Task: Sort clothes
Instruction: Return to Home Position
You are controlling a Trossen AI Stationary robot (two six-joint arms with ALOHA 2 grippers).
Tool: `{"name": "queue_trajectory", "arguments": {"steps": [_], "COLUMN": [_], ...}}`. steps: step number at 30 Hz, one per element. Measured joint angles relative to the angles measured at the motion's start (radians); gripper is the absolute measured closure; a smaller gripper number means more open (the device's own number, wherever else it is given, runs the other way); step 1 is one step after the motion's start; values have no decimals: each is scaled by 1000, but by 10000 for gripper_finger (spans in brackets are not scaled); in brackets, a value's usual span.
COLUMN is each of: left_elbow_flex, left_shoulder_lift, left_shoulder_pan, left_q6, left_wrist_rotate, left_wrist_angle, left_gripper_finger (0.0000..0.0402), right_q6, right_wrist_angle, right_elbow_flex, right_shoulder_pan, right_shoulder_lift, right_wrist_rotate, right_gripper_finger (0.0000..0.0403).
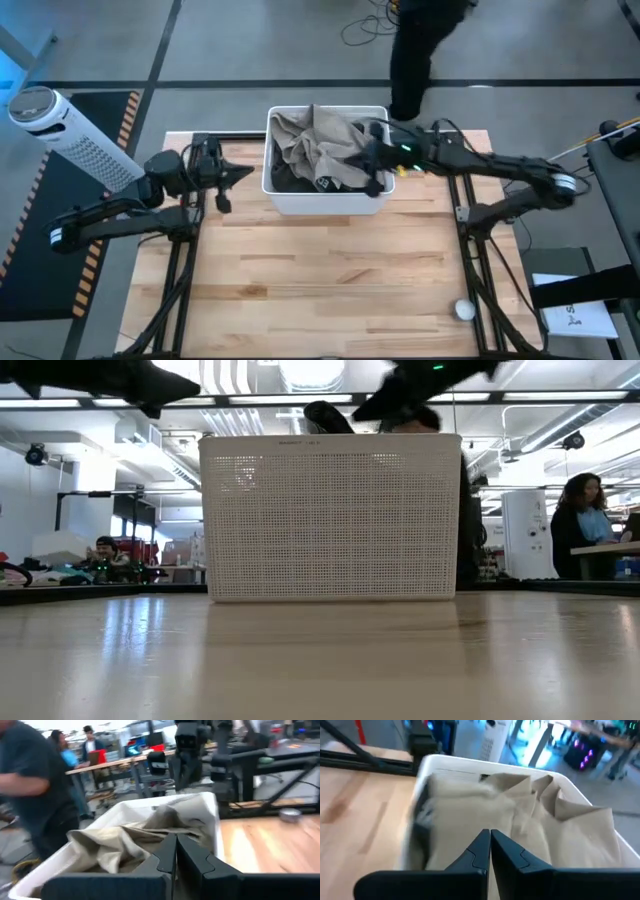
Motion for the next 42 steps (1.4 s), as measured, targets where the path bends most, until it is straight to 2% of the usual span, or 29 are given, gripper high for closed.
{"name": "queue_trajectory", "arguments": {"steps": [10,15,21,26,34,39,42], "left_elbow_flex": [-195,-298,-440,-539,-546,-546,-546], "left_shoulder_lift": [-247,-315,-366,-375,-344,-313,-323], "left_shoulder_pan": [-30,-34,-70,-114,-209,-287,-326], "left_q6": [-49,-83,-93,-89,-127,-120,-80], "left_wrist_rotate": [24,24,68,76,-10,-119,-143], "left_wrist_angle": [31,48,197,332,291,306,331], "left_gripper_finger": [402,402,402,402,402,402,402], "right_q6": [48,95,138,165,223,222,216], "right_wrist_angle": [363,410,428,438,221,234,247], "right_elbow_flex": [-598,-782,-946,-1071,-1102,-1102,-1102], "right_shoulder_pan": [44,44,44,44,44,47,48], "right_shoulder_lift": [-566,-777,-983,-1131,-1322,-1320,-1322], "right_wrist_rotate": [-10,-26,-84,-88,-115,-118,-122], "right_gripper_finger": [403,403,403,403,403,403,403]}}
